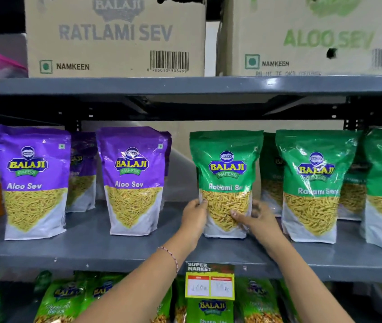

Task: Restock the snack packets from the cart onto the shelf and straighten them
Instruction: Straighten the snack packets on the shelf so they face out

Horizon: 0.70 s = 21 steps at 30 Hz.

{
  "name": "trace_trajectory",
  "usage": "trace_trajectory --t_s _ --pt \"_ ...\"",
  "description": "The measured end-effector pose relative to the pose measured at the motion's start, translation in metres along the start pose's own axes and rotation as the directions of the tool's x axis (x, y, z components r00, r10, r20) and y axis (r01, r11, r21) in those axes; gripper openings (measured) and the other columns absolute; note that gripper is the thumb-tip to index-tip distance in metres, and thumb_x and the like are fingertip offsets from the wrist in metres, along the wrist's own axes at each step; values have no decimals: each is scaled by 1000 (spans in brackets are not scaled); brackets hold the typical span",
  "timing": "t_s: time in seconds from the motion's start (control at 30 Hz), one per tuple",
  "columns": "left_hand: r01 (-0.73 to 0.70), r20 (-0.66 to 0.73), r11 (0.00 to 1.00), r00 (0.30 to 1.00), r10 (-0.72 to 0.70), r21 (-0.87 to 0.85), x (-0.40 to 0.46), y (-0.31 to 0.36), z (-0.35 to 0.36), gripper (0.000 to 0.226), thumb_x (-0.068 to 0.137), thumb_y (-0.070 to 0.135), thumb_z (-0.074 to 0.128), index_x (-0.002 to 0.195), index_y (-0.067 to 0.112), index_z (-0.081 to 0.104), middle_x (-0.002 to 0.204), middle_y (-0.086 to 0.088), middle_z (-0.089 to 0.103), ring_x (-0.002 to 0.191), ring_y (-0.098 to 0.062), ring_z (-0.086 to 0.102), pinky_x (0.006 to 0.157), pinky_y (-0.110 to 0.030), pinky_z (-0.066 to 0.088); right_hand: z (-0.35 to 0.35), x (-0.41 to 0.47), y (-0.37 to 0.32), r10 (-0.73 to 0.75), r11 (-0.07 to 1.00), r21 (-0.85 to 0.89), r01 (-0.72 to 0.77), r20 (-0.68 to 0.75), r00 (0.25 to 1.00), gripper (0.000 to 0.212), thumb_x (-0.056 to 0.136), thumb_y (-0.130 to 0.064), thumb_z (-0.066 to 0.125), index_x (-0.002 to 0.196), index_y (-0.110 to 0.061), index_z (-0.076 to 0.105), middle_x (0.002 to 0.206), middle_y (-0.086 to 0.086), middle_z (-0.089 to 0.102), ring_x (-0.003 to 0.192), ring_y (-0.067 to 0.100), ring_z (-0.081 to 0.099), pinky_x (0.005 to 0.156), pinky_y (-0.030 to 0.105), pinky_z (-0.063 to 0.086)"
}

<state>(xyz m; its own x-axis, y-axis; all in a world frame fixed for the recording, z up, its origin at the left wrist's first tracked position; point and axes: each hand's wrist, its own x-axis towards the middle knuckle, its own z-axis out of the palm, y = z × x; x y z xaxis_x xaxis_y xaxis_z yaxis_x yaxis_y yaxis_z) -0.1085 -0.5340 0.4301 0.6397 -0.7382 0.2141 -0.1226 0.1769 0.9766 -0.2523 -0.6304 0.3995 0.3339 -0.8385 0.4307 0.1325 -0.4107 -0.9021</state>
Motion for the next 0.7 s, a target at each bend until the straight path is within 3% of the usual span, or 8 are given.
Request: trace_trajectory --t_s 0.13,0.2,0.27,0.37,0.43,0.57,0.63,0.7 --pt "0 -8 999 1000 0 -34 -1 2 2 22 97 17 44 109 8 60 108 -9 64 91 -19 60 63 -23 43 5 -5 -3 19 997 -71 -21 -20 1000 69 61 -37 90 113 -11 54 109 7 73 98 20 71 88 41 59" --pt "0 -4 999 1000 0 -51 -3 1 4 21 98 19 42 110 12 58 107 -7 64 83 -12 60 61 -22 43 2 -4 -3 23 996 -90 -23 -3 1000 89 45 -57 90 114 -16 53 110 3 74 100 18 71 92 45 58" --pt "-15 -31 999 999 14 -29 -8 -2 6 23 97 23 43 116 14 55 116 -7 65 89 -12 62 69 -27 47 -1 -7 -4 14 995 -98 -11 40 999 93 43 -61 89 118 -18 52 114 0 72 105 16 70 95 45 57" --pt "-194 -180 980 964 197 34 -16 -6 12 48 96 27 48 142 24 35 151 0 41 135 -19 43 109 -41 40 -6 -18 -16 -55 993 -100 57 24 998 79 64 -43 85 129 -18 47 126 -3 61 115 15 60 102 38 49" --pt "-444 -226 896 872 433 4 -30 2 25 50 96 21 49 143 27 33 159 9 25 144 -6 26 117 -36 30 -21 -24 -20 -180 982 -84 170 -130 975 56 80 -27 78 128 -15 51 126 1 60 113 17 59 101 36 48" --pt "-719 -119 690 695 710 -82 -54 21 63 40 97 7 47 134 21 46 154 10 35 143 1 29 114 -19 30 -75 -39 -32 -360 916 -33 399 -506 784 9 92 -16 66 100 -18 63 93 -2 66 86 6 61 81 21 49" --pt "-689 21 717 719 694 -105 -57 25 88 33 97 6 47 128 16 52 144 4 50 133 4 44 110 -14 35 -110 -33 -29 -334 925 -58 375 -597 730 7 95 -16 60 102 -20 61 88 -10 61 78 -6 57 73 11 46" --pt "-564 124 820 811 572 -94 -57 26 118 27 97 8 48 121 12 59 127 3 62 107 15 56 94 -9 44 -141 -23 -23 -268 954 -53 295 -594 758 17 98 -17 56 114 -12 58 91 -11 60 79 -9 57 74 12 46"
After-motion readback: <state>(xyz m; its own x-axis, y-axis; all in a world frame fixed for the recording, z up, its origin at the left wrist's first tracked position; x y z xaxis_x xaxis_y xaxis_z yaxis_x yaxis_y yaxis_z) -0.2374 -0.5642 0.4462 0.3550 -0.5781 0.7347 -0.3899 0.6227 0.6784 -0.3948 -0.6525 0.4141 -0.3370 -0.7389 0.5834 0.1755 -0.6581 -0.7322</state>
